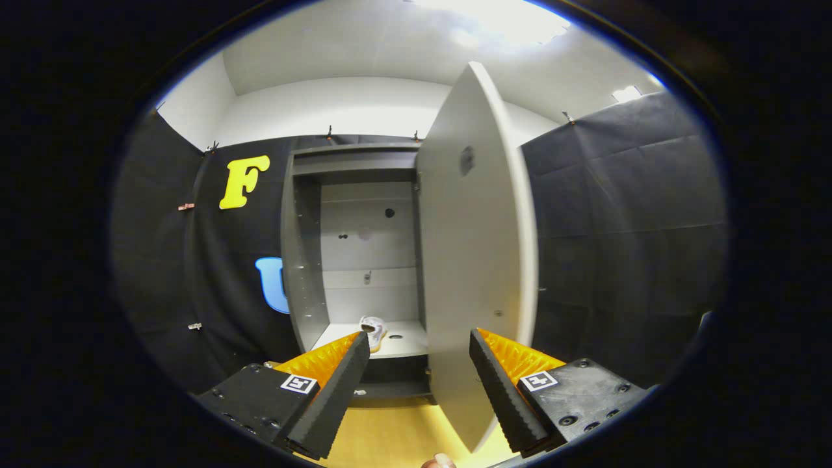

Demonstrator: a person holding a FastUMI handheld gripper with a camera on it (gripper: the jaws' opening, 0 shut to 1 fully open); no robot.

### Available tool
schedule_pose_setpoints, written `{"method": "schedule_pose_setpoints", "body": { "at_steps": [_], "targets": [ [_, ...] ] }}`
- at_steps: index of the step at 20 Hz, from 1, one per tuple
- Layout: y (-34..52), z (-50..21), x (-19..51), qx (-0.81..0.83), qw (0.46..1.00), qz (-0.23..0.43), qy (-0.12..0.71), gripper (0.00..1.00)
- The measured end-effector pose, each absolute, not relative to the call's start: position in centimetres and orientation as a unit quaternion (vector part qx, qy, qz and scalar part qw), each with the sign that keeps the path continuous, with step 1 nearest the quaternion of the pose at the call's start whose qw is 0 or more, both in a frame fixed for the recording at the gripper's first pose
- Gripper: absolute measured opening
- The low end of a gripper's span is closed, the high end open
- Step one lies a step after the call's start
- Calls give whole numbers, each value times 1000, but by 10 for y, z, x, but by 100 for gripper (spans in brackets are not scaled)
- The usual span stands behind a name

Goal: Open the shoe cabinet door, grab the shoes and put them into the shoe cabinet, then close the shoe cabinet door.

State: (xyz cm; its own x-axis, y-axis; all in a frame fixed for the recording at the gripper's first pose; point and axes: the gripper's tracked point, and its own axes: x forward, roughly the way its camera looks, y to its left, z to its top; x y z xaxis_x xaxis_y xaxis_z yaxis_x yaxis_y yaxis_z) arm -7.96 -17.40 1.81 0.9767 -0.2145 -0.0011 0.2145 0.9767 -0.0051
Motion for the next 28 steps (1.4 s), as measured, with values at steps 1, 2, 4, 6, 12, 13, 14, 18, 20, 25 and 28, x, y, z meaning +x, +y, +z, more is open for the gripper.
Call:
{"method": "schedule_pose_setpoints", "body": {
  "at_steps": [1, 2, 4, 6, 12, 13, 14, 18, 20, 25, 28],
  "targets": [
    [-194, 20, -90, -3, 994, -113, 3, 97],
    [-212, 24, -98, -2, 993, -119, -1, 97],
    [-245, 28, -104, 8, 993, -119, -4, 97],
    [-270, 19, -101, 21, 994, -106, 7, 96],
    [-306, -17, -63, 48, 997, -40, 44, 98],
    [-306, -23, -58, 50, 997, -26, 50, 98],
    [-303, -27, -54, 52, 997, -13, 55, 98],
    [-296, -34, -40, 46, 997, 17, 62, 98],
    [-290, -37, -37, 51, 996, 23, 62, 98],
    [-260, -40, -32, 52, 996, 45, 64, 98],
    [-228, -41, -28, 49, 995, 67, 63, 98]
  ]
}}
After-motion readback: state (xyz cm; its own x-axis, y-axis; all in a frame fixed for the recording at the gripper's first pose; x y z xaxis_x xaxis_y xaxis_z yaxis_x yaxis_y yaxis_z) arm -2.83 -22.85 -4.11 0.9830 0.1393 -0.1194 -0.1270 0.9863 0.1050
